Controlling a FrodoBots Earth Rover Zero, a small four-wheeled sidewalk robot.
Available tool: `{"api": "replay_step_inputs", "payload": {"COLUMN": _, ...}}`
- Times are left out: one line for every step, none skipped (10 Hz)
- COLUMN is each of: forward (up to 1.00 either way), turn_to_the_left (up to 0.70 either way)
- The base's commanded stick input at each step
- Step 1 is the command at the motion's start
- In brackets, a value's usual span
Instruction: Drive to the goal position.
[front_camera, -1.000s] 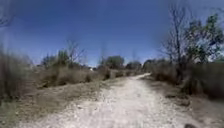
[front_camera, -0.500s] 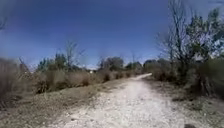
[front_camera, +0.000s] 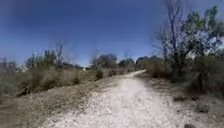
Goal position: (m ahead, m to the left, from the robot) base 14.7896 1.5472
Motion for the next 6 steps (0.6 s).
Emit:
{"api": "replay_step_inputs", "payload": {"forward": 0.5, "turn_to_the_left": 0.0}}
{"api": "replay_step_inputs", "payload": {"forward": 0.5, "turn_to_the_left": 0.0}}
{"api": "replay_step_inputs", "payload": {"forward": 0.5, "turn_to_the_left": 0.0}}
{"api": "replay_step_inputs", "payload": {"forward": 0.5, "turn_to_the_left": 0.0}}
{"api": "replay_step_inputs", "payload": {"forward": 0.5, "turn_to_the_left": 0.0}}
{"api": "replay_step_inputs", "payload": {"forward": 0.61, "turn_to_the_left": 0.0}}
